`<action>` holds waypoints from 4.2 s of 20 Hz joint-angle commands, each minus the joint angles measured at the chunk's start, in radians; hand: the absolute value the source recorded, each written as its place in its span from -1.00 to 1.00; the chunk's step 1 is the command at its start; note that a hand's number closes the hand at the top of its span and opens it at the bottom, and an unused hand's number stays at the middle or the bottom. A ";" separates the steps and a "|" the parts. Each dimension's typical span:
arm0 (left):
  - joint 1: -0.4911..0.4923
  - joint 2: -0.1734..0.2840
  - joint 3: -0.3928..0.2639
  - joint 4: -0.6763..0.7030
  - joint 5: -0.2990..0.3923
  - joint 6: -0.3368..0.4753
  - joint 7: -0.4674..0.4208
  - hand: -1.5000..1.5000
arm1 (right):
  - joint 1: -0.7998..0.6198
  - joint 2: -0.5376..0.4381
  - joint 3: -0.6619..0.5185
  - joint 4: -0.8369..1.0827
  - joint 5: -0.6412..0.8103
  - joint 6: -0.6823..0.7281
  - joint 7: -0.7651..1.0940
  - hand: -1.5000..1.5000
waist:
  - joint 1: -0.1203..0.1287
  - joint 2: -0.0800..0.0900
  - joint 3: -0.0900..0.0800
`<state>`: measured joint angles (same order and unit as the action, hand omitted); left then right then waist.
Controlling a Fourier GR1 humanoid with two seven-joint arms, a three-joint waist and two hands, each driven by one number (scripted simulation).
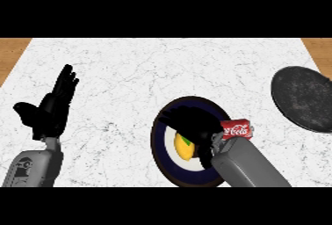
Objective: Pick the lemon from the plate and place it in the pan
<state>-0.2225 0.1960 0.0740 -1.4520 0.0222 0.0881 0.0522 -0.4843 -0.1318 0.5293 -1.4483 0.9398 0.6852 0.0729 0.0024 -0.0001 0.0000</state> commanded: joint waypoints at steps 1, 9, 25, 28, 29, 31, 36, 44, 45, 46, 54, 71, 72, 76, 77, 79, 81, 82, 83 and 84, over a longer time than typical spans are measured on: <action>0.044 -0.015 -0.010 -0.018 -0.010 -0.014 -0.018 0.00 | 0.044 -0.016 0.025 0.017 0.070 -0.025 -0.041 -1.00 | 0.000 0.000 0.000; -0.022 0.012 0.046 0.035 0.012 -0.047 -0.020 0.00 | -0.044 0.040 -0.013 0.229 0.151 -0.055 -0.116 -1.00 | 0.001 0.001 0.000; -0.014 -0.025 0.034 -0.001 -0.034 -0.020 0.017 0.00 | -0.032 0.089 -0.016 0.301 0.274 -0.132 -0.324 1.00 | 0.000 0.000 0.000; 0.008 -0.015 0.035 -0.023 -0.024 -0.024 0.018 0.00 | -0.005 0.130 -0.267 0.364 0.212 -0.187 0.073 1.00 | -0.013 0.003 0.000; 0.002 0.007 0.054 -0.020 -0.018 -0.032 0.012 0.00 | 0.014 0.130 -0.331 0.365 0.194 -0.217 0.151 1.00 | -0.029 0.004 0.000; 0.021 -0.005 0.055 -0.031 -0.016 -0.020 0.019 0.00 | 0.023 0.131 -0.460 0.383 0.186 -0.262 0.300 1.00 | -0.053 0.002 0.001; 0.004 -0.022 0.018 -0.017 -0.028 -0.034 0.014 0.00 | -0.119 0.132 -0.507 0.316 0.201 -0.510 0.652 1.00 | 0.013 0.000 -0.001; -0.005 0.001 0.037 -0.045 -0.009 -0.049 0.046 0.00 | -0.267 0.132 -0.360 0.288 0.359 -0.806 0.981 1.00 | 0.025 -0.001 0.000; -0.017 -0.023 0.016 -0.016 -0.024 -0.039 0.029 0.00 | -0.295 0.132 -0.320 0.280 0.334 -0.830 1.061 1.00 | 0.026 0.000 0.000; -0.019 -0.003 0.043 0.015 -0.012 -0.054 0.000 0.00 | -0.349 0.132 -0.404 0.290 0.390 -0.775 1.027 1.00 | 0.008 0.001 -0.001; 0.010 -0.030 0.023 -0.034 -0.025 -0.029 0.037 0.00 | -0.262 0.098 -0.554 0.209 0.338 -1.033 0.934 1.00 | -0.002 0.001 0.001; -0.052 -0.031 0.030 0.047 -0.033 -0.042 -0.008 0.00 | -0.161 -0.375 -0.876 0.684 0.171 -1.219 0.467 1.00 | 0.015 0.013 0.001; -0.062 -0.031 0.031 -0.026 -0.035 -0.010 0.078 0.00 | -0.095 -0.378 -0.899 0.707 0.148 -1.290 0.408 1.00 | 0.017 0.011 0.003; -0.074 -0.011 0.046 -0.014 -0.014 -0.043 0.067 0.00 | -0.188 -0.474 -0.980 0.902 0.048 -1.321 0.248 1.00 | 0.023 0.013 0.003; -0.043 -0.019 0.046 0.037 -0.022 -0.053 -0.013 0.00 | -0.179 -0.437 -0.983 0.963 0.063 -1.396 0.243 1.00 | 0.031 0.019 0.003; -0.018 -0.039 0.014 -0.039 -0.038 -0.033 0.036 0.00 | -0.178 -0.481 -1.024 1.021 0.004 -1.402 0.139 1.00 | 0.033 0.015 0.004; -0.055 -0.016 0.052 -0.013 0.005 -0.064 0.031 0.00 | -0.169 -0.497 -1.047 1.068 -0.029 -1.400 0.060 1.00 | 0.034 0.018 0.005; -0.025 -0.054 0.018 0.001 -0.033 -0.032 -0.001 0.00 | -0.189 -0.447 -1.106 1.004 -0.135 -1.365 0.035 1.00 | 0.028 0.018 0.006; -0.065 -0.046 0.017 -0.019 -0.030 -0.032 0.043 0.00 | -0.204 -0.456 -1.103 1.074 -0.115 -1.361 0.050 1.00 | 0.038 0.020 0.006; -0.055 -0.029 0.016 -0.020 -0.027 -0.054 0.041 0.00 | -0.167 -0.462 -1.127 1.096 -0.139 -1.346 0.022 -1.00 | 0.043 0.024 0.008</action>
<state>-0.2673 0.1648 0.0997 -1.4716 -0.0004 0.0428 0.0885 -0.6584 -0.5890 -0.5292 -0.4391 0.8849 -0.6748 0.1815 0.0362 0.0183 0.0053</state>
